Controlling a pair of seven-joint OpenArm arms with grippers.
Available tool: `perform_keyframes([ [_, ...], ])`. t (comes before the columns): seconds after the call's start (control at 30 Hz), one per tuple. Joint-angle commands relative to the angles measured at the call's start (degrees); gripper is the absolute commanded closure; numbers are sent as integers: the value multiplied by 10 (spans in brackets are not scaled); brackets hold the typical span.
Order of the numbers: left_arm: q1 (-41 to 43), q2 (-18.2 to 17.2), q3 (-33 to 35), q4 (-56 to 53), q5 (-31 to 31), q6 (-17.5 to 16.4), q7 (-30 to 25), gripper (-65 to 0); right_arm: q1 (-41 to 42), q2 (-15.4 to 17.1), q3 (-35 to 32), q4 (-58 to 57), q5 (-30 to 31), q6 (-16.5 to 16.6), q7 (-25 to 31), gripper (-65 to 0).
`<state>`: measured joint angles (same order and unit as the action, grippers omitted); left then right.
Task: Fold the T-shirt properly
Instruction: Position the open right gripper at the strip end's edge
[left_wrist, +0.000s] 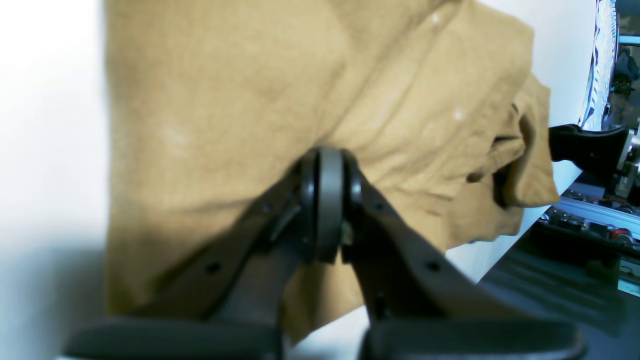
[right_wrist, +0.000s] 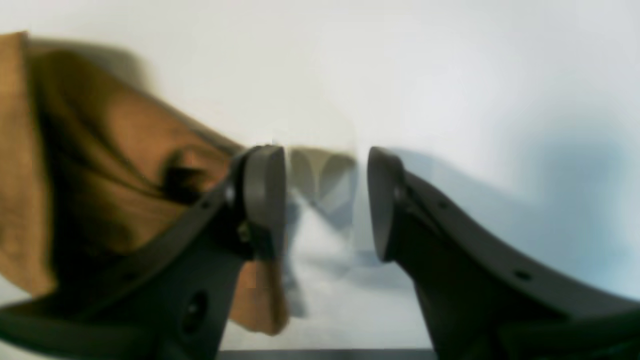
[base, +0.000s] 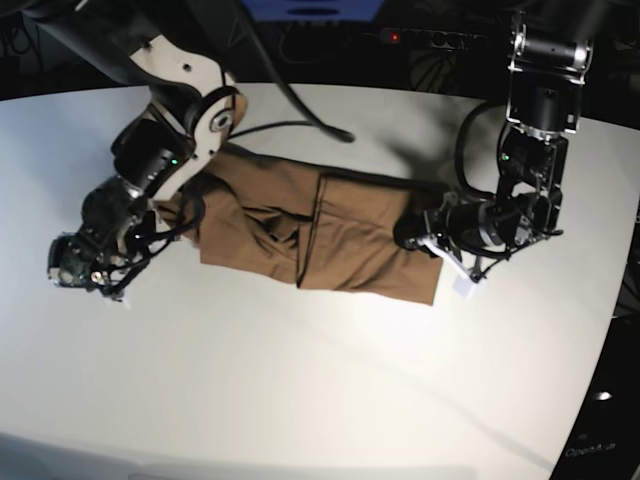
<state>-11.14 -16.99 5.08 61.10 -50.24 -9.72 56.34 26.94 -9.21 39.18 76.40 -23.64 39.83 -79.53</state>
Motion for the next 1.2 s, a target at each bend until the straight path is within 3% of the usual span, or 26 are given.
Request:
perform_keyframes([
  [0.0, 5, -9, 2, -13, 90, 40, 10, -23, 13, 2, -2, 10, -1, 2, -5, -248],
  [0.23, -13, -9, 4, -50, 90, 40, 1, -23, -8, 2, -1, 14, 3, 2, -5, -248],
  [0.43, -14, -9, 6, -66, 90, 40, -17, -23, -43, 2, -5, 41, 85, 2, -5, -248],
  [0.93, -14, -15, 6, -66, 90, 40, -13, -23, -45, 2, -9, 41, 87, 2, -5, -248],
  [1.17, -12, -12, 6, -65, 90, 40, -12, -23, -56, 2, -65, 42, 86, 2, -5, -248],
])
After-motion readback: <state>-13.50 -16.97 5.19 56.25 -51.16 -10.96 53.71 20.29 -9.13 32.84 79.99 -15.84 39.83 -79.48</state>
